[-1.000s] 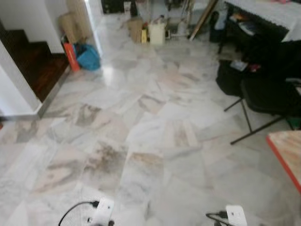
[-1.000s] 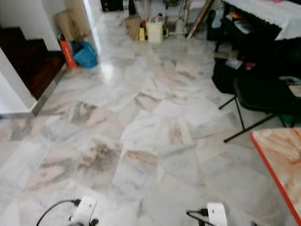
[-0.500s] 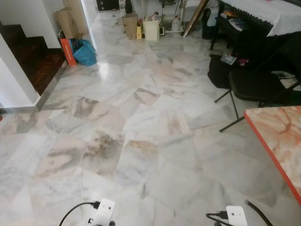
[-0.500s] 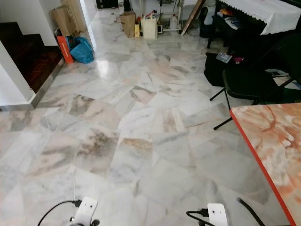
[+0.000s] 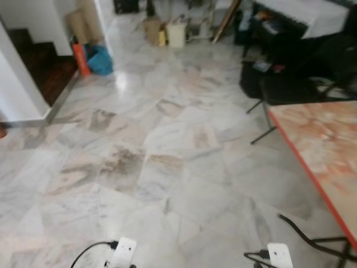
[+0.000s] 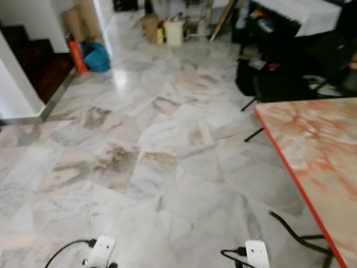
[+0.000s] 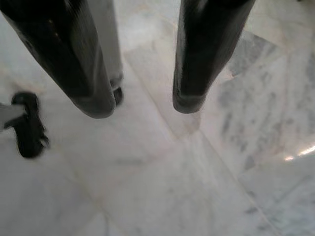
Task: Hang hanger
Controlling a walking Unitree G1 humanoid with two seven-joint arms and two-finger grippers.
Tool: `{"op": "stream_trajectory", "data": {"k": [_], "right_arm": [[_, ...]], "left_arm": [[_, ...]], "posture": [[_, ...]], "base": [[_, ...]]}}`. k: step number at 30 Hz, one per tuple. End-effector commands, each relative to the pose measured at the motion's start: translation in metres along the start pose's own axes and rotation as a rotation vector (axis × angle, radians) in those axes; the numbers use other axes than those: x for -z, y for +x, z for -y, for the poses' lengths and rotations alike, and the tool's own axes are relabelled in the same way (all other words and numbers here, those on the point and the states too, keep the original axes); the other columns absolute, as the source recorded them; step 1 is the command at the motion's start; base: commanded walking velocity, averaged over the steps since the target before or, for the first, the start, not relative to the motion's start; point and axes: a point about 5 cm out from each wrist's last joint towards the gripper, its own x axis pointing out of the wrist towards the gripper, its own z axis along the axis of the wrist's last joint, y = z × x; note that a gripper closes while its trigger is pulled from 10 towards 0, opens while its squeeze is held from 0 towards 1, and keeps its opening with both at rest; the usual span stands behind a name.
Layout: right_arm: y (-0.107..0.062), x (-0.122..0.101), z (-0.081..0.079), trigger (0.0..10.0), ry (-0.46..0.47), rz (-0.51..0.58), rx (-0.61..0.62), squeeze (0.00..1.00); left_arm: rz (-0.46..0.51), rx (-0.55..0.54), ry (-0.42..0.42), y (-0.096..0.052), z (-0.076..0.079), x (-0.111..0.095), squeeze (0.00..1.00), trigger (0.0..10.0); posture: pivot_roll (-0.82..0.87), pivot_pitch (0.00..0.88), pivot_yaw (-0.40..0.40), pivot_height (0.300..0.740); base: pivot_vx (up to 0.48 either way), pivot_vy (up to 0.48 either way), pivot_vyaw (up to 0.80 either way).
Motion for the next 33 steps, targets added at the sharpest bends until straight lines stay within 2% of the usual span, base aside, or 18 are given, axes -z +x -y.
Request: {"op": "stream_trajectory", "data": {"k": [1, 33], "right_arm": [[0.0009, -0.0038, -0.0025, 10.0, 0.001, 0.012, -0.006, 0.00], [0.0011, -0.0047, -0.0039, 10.0, 0.009, 0.016, -0.006, 0.00]], "left_arm": [[-0.030, -0.007, -0.002, -0.0014, -0.0030, 0.0089, 0.00, 10.0], [-0.034, 0.000, 0.009, -0.0017, -0.0024, 0.0107, 0.00, 10.0]], "posture": [[-0.13, 0.000, 0.006, 0.740], [-0.14, 0.000, 0.008, 0.740]], "base": [[-0.349, 0.000, 0.00], [-0.356, 0.000, 0.00]]}}
